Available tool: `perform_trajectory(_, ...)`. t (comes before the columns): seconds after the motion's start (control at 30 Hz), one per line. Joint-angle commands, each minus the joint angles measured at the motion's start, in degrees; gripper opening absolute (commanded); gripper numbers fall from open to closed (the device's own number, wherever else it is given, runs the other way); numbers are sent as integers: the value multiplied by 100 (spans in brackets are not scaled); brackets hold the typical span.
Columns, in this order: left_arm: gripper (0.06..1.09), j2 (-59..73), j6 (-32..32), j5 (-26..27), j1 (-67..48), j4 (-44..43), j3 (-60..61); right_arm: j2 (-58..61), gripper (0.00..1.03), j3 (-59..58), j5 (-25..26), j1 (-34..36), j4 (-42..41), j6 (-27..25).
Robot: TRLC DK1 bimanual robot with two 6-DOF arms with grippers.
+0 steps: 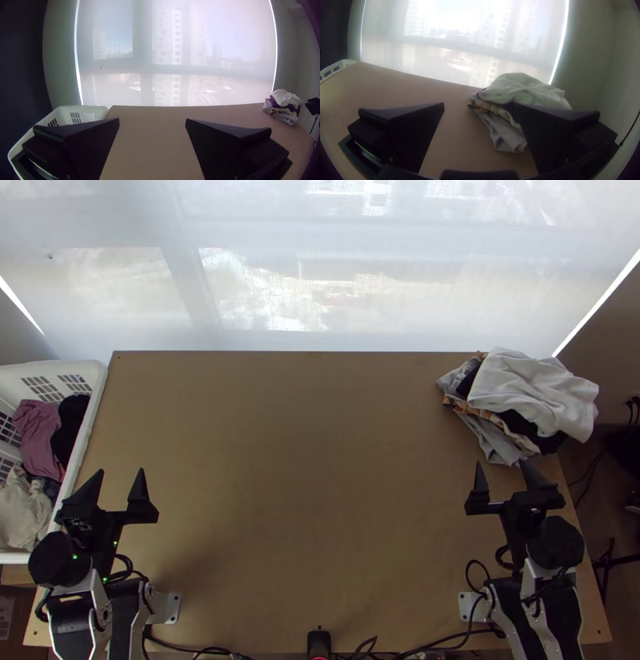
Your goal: Fold the t-shirt
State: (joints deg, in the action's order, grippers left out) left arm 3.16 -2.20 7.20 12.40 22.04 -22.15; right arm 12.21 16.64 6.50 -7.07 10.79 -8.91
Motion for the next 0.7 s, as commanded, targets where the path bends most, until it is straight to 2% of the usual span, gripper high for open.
perform_trajectory(0.0,103,-333,158,-61,25,-42,695,-1247,98,-909,325,-93,-305,759)
perform_trajectory(0.1,103,-342,325,-61,34,72,853,-1247,98,-1014,325,-75,-261,1110)
perform_trajectory(0.17,103,-325,422,-61,60,327,862,-1247,98,-1093,317,-102,-121,1523)
perform_trajectory(0.37,103,-325,413,-79,60,793,791,-1229,98,-1111,325,593,196,1603)
perform_trajectory(0.67,103,-333,378,-70,122,863,783,-1229,98,-1111,325,637,196,1603)
